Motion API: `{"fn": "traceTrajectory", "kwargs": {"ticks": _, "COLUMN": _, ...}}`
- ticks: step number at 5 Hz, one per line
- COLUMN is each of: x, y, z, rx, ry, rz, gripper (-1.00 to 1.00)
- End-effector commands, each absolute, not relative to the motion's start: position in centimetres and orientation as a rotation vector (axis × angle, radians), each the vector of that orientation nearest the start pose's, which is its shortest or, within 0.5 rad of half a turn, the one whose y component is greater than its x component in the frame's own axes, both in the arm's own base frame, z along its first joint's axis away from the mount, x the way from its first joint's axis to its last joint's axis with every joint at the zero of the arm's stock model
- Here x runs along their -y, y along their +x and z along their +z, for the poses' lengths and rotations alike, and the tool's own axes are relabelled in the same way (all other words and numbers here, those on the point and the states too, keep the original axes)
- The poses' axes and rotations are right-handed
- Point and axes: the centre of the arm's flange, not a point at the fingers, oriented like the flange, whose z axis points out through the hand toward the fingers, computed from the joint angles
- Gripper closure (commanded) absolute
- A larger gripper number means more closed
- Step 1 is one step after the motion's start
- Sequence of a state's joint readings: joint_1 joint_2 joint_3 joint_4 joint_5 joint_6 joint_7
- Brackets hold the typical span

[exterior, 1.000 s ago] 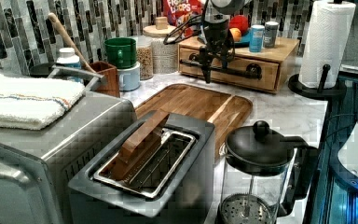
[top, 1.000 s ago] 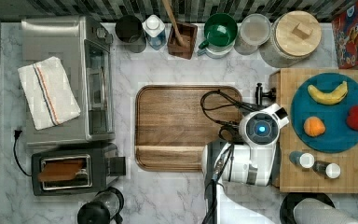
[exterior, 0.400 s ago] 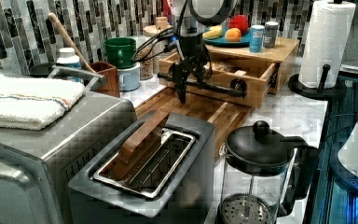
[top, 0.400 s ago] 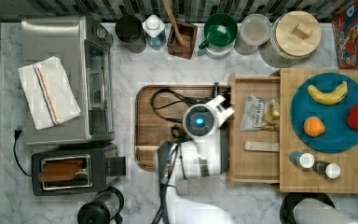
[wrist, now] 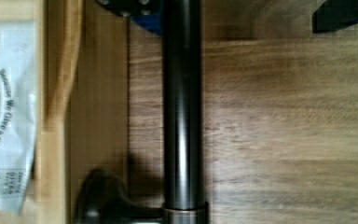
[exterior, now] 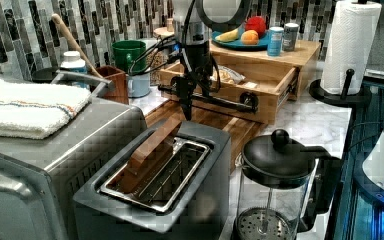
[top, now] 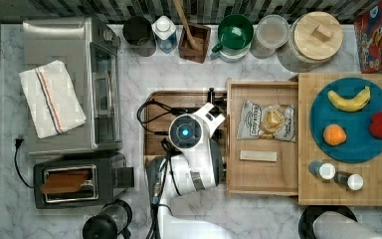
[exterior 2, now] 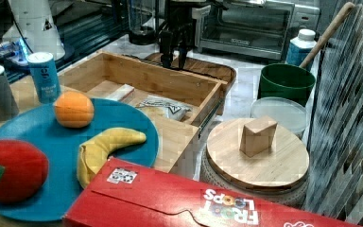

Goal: Open the drawer.

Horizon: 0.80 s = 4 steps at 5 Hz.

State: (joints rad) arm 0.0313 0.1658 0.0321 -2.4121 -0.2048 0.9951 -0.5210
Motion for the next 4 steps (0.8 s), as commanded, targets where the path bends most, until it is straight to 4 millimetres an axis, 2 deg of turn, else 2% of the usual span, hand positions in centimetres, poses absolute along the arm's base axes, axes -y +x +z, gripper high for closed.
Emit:
{"fn": "traceTrajectory", "kwargs": {"ticks": 1, "x": -14.21, "y": 48.21, "z": 26.30, "rx": -0.020, "ry": -3.202, "rz": -0.145, "gripper": -1.00}}
{"fn": "traceTrajectory", "kwargs": {"ticks": 4, "x": -14.21, "y": 48.21, "z": 26.30, "rx": -0.020, "ry": -3.202, "rz": -0.145, "gripper": -1.00}}
